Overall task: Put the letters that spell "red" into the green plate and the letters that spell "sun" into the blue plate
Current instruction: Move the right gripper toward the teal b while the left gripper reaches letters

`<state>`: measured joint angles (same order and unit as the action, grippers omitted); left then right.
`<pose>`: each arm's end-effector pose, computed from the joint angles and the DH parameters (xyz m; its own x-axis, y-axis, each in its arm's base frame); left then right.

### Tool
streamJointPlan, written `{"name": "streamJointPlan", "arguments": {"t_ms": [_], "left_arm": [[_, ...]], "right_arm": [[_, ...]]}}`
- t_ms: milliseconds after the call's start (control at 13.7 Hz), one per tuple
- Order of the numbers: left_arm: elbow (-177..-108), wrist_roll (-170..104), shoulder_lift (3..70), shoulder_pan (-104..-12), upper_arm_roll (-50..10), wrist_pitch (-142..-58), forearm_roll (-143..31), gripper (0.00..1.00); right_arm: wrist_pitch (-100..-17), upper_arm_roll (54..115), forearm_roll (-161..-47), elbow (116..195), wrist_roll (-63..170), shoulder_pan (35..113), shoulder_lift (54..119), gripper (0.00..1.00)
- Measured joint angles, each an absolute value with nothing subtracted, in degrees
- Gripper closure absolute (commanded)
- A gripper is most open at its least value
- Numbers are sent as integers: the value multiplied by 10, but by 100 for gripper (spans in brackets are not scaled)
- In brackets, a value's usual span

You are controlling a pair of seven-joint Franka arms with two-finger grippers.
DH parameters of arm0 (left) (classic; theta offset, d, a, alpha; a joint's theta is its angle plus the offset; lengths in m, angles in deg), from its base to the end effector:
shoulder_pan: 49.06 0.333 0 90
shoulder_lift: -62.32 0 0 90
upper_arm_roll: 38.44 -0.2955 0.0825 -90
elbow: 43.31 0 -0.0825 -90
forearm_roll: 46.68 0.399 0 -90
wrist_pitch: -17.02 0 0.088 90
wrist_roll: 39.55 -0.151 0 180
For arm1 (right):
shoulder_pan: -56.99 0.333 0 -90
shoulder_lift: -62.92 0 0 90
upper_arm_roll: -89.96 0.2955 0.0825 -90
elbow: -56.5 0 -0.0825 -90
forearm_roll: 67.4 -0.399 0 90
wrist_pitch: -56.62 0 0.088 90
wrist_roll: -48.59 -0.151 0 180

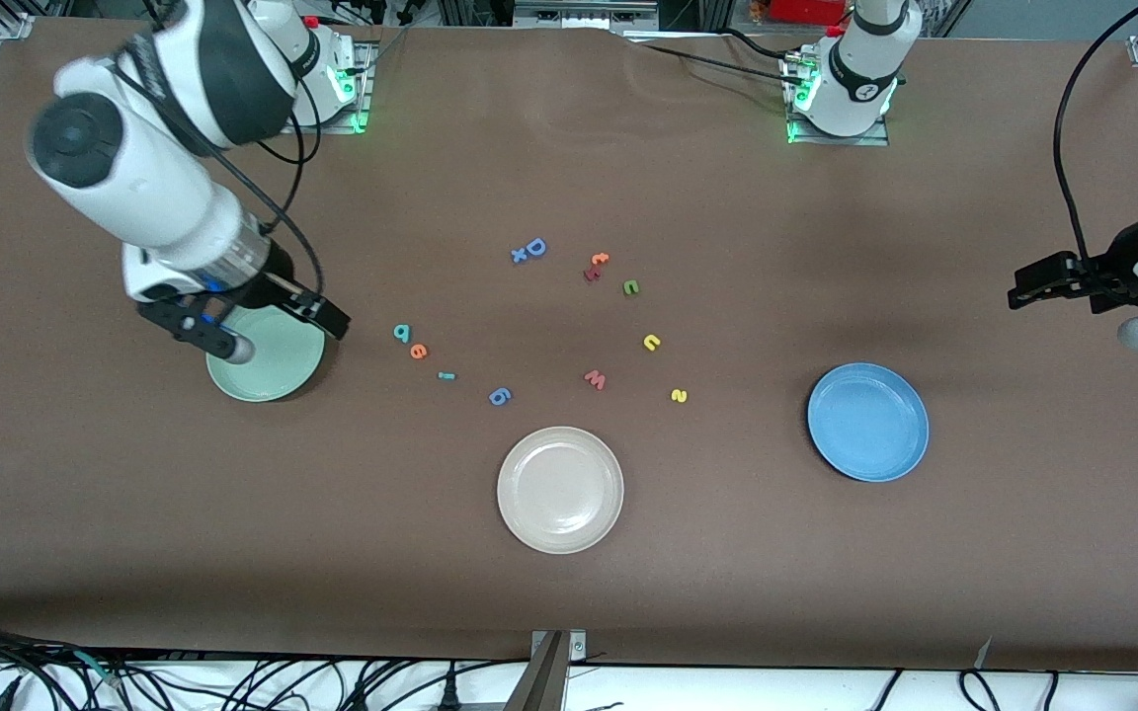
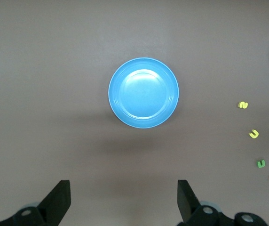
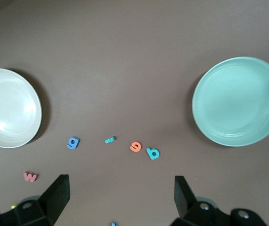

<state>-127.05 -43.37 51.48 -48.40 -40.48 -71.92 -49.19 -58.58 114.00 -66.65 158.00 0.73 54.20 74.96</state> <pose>0.6133 0.0207 0.4993 0.9952 -0.0205 -0.0955 -0.0164 -0.9989 0.0434 0.5935 0.2192 0.3836 0.8921 -0.4513 -0.0225 -0.4516 -0.8883 -0.0838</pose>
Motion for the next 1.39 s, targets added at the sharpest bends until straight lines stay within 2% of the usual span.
{"name": "streamJointPlan", "arguments": {"t_ms": [292,731,1023,1388], "left_arm": [[-1271,-434,513,-484,-403,-719,-492,0],[-1272,-434,470,-502,-388,-720,-498,0],[-1272,-433,435,-509,-383,-751,-584,0],[-1271,-413,382,-568,-381,-787,-587,0]], "right_arm": [[-681,1160,-663,1669,16,544,780,2],[-695,1161,-624,1736,73,547,791,2],[-746,1161,-620,1778,93,547,794,2],[-808,1161,-614,1803,112,548,825,2]]}}
